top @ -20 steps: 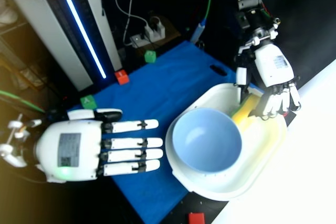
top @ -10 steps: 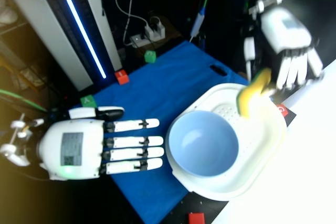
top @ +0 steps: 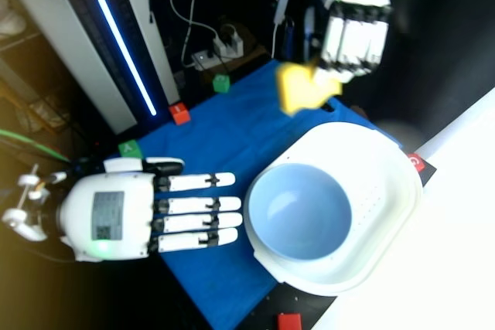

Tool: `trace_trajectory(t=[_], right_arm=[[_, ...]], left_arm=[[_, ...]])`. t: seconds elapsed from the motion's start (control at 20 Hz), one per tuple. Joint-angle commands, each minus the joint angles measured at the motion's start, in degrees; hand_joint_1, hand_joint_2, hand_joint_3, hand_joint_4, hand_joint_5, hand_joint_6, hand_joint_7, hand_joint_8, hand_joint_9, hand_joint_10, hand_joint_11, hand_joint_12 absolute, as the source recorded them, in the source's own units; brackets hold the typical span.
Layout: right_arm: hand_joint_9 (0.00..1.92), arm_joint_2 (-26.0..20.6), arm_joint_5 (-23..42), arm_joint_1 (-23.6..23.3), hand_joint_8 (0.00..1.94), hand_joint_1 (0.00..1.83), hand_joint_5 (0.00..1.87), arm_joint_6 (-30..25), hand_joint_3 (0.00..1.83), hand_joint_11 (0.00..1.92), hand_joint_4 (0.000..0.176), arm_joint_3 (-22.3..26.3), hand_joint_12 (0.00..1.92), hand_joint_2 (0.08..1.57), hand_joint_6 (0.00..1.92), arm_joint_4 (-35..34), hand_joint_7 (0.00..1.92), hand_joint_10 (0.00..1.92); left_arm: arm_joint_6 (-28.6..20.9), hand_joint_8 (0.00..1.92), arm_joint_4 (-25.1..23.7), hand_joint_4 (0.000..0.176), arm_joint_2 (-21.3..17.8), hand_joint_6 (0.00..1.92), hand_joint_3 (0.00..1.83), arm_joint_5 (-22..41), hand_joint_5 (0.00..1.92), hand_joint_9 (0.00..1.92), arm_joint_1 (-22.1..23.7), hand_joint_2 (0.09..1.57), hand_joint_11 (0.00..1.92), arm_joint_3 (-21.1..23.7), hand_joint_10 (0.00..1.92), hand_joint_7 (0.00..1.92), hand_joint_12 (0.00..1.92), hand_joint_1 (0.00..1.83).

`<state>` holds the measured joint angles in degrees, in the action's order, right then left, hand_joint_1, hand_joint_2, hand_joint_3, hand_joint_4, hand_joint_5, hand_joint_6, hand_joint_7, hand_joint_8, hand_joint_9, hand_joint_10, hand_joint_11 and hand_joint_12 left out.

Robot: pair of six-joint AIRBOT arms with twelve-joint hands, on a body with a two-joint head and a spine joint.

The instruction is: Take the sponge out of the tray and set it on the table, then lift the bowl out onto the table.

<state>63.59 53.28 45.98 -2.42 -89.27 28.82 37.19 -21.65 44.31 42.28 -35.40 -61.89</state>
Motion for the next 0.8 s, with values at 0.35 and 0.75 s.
trace_trajectory(t=[0.35,0.75], right_arm=[[0.25,0.3,5.6,0.2,0.00,0.52,0.48,-0.5,0.00,0.00,0.152,0.0,0.37,1.25,0.00,-4.0,0.36,0.00],[0.22,0.3,5.6,0.3,0.00,0.48,0.47,-0.5,0.01,0.00,0.140,0.0,0.25,1.28,0.00,-4.0,0.34,0.00]], left_arm=[[-7.6,1.09,-0.2,0.000,0.1,0.67,0.00,10.0,1.06,0.90,-11.6,1.08,0.72,3.5,1.16,1.04,1.45,1.27],[-2.3,0.00,3.6,0.063,1.9,0.00,0.00,4.4,0.62,0.64,-12.2,1.00,0.10,1.9,0.06,0.70,1.21,0.83]])
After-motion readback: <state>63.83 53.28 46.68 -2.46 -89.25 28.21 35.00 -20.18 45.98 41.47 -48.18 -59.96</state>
